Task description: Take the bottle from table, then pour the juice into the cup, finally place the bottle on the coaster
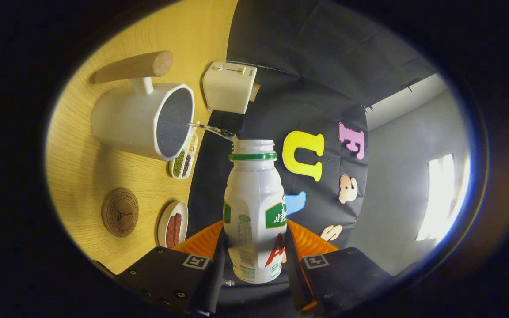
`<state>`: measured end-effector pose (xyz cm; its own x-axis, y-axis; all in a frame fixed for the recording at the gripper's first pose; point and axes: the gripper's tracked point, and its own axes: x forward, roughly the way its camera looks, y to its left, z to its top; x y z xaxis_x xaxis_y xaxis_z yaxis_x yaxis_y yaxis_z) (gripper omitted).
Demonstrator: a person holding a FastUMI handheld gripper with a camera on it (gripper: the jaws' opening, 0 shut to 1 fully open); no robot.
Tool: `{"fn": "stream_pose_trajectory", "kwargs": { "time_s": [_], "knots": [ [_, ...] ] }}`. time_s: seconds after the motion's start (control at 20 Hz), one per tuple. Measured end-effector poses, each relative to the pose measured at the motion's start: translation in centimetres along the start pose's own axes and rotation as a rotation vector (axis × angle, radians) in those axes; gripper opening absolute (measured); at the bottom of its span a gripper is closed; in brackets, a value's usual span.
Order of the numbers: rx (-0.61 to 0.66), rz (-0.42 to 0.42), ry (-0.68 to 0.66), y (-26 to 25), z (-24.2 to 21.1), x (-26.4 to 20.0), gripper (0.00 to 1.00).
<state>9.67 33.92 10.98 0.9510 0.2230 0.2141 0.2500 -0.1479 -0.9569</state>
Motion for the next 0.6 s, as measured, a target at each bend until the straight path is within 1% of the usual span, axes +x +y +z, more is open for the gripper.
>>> {"fn": "stream_pose_trajectory", "kwargs": {
  "time_s": [0.6],
  "knots": [
    [-0.035,-0.013,-0.002,-0.58,-0.25,-0.28,0.62]
  ]
}}
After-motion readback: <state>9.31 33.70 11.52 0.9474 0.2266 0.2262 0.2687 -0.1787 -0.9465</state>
